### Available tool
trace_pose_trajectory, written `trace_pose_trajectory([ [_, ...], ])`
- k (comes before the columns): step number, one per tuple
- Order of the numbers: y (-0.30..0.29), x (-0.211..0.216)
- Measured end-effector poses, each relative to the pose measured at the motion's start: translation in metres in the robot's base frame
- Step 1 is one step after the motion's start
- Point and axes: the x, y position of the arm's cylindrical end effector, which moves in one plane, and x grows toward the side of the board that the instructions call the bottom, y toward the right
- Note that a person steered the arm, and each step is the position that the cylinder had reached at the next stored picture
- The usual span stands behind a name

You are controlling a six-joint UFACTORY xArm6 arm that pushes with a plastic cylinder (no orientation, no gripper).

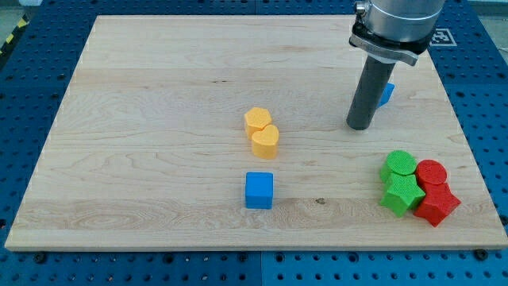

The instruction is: Move your arm towards the yellow heart

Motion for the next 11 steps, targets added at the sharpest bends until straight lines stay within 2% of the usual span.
trace_pose_trajectory([
  [4,-0.030,0.000],
  [9,-0.036,0.012],
  [11,-0.102,0.021],
])
